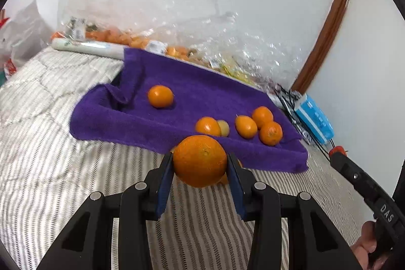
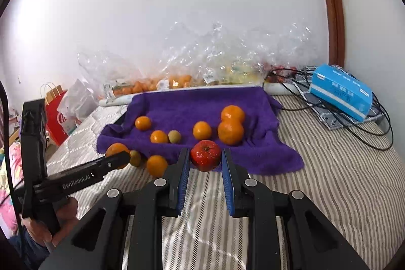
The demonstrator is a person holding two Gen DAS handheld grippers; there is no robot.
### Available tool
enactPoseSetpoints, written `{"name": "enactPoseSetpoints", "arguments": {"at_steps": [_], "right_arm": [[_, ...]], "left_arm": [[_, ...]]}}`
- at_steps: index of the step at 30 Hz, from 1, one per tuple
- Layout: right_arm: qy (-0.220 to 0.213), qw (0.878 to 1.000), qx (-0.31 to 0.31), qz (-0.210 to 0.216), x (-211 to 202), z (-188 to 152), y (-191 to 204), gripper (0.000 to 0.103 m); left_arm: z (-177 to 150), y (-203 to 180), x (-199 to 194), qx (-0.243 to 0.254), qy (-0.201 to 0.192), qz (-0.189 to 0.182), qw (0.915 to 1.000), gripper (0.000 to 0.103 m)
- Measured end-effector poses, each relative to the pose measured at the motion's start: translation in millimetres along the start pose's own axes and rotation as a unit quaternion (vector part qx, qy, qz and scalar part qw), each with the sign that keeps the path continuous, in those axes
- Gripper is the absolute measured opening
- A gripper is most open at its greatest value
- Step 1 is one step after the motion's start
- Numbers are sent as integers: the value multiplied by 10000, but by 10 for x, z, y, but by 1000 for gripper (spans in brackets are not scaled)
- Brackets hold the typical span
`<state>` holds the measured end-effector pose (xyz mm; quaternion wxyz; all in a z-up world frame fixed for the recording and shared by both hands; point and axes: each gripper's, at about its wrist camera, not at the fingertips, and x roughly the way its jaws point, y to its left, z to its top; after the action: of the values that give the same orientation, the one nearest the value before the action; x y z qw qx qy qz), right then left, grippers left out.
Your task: Organize fruits
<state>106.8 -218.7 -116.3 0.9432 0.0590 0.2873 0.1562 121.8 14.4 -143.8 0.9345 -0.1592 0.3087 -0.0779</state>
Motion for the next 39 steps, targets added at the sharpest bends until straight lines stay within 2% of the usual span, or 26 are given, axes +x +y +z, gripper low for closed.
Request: {"name": "enactPoseSetpoints", "arguments": {"at_steps": [5, 12, 16, 20, 24, 26, 27, 39], "right_arm": [[-114, 9997, -191, 29, 44, 184, 75, 25], [-338, 9988, -350, 103, 218, 454, 139, 25], [-431, 9981, -431, 130, 349, 596, 172, 25], [-423, 9980, -425, 221, 539, 770, 181, 25], [-350, 9984, -325, 318, 752, 772, 131, 25], [-183, 9989, -203, 370, 879, 704, 69, 25], [37, 9995, -169, 265, 964, 688, 48, 25], [505, 9985, 63, 202, 1318, 533, -139, 25]], "left_arm": [[115, 77, -40, -91, 23, 181, 9998, 39], [524, 200, -130, -168, -366, 336, 9986, 39], [766, 274, -12, -262, -478, 454, 9975, 39], [935, 283, 235, -474, -478, 353, 9971, 39], [832, 286, 485, -312, -523, 649, 9960, 39], [794, 298, 594, -239, -387, 880, 9951, 39], [797, 299, 640, -192, -345, 880, 9953, 39], [785, 390, 760, -467, -172, 701, 9963, 39]]}}
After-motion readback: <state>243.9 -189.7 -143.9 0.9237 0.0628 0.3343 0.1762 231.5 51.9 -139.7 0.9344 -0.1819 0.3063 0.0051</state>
